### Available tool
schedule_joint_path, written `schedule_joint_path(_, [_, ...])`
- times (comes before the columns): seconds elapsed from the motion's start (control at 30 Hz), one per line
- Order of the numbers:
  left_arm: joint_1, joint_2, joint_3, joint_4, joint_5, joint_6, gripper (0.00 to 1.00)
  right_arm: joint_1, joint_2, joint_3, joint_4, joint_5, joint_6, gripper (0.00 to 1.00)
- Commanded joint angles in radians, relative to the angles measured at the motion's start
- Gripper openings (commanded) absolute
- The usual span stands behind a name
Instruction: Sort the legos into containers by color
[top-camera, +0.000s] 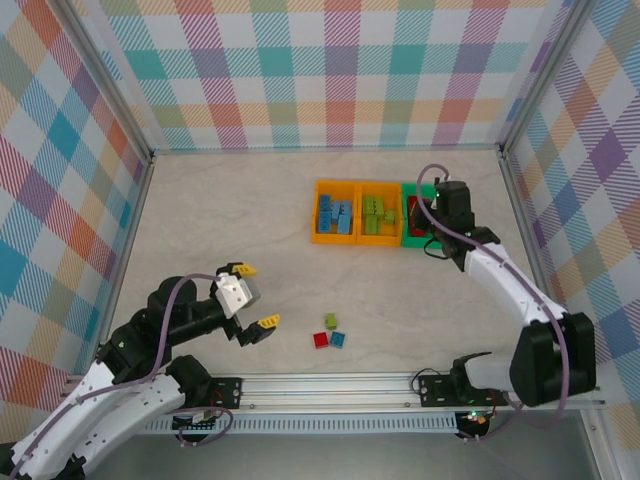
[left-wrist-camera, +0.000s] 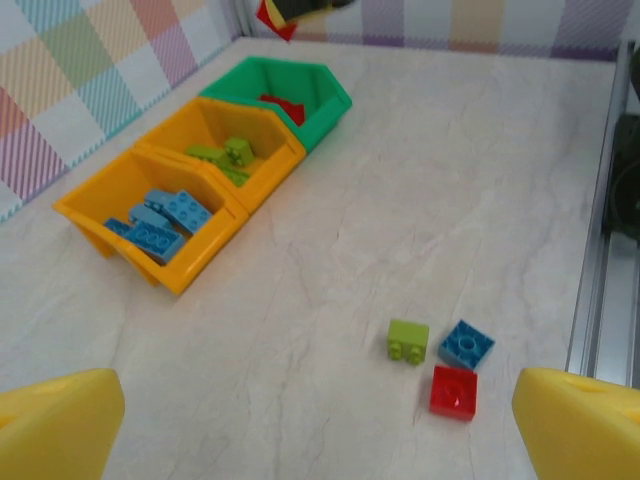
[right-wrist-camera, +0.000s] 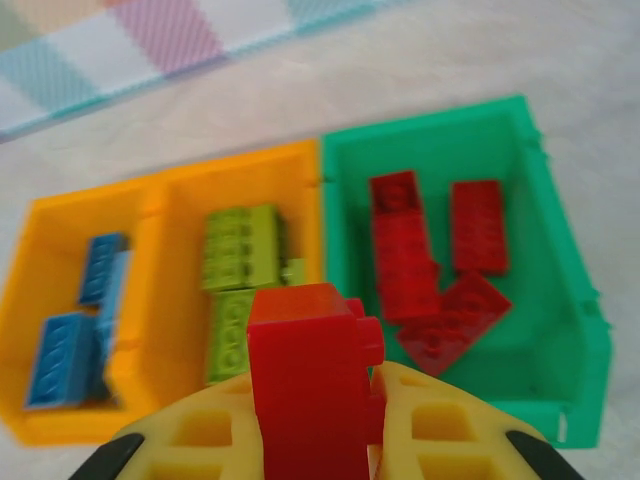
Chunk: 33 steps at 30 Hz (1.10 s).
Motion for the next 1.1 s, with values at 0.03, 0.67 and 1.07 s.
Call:
schedule_joint_path(0.03, [0.002, -0.059, -0.037, 0.067, 0.002, -0.049, 1.00, -0.077, 0.138, 0.088, -0.056, -0.046, 0.088, 0.08])
schedule_joint_path(0.67, [0.013, 0.030, 0.008, 0.009, -0.107, -0.162, 1.00, -0.121, 0.287, 0.281, -0.157, -0.125, 0.062, 0.40])
schedule_joint_path(1.07, [0.004, 0.295, 0.144, -0.036, -0.434, -0.934, 1.00, 0.001, -0.056, 0.129, -0.294, -0.614, 0.085, 0.56])
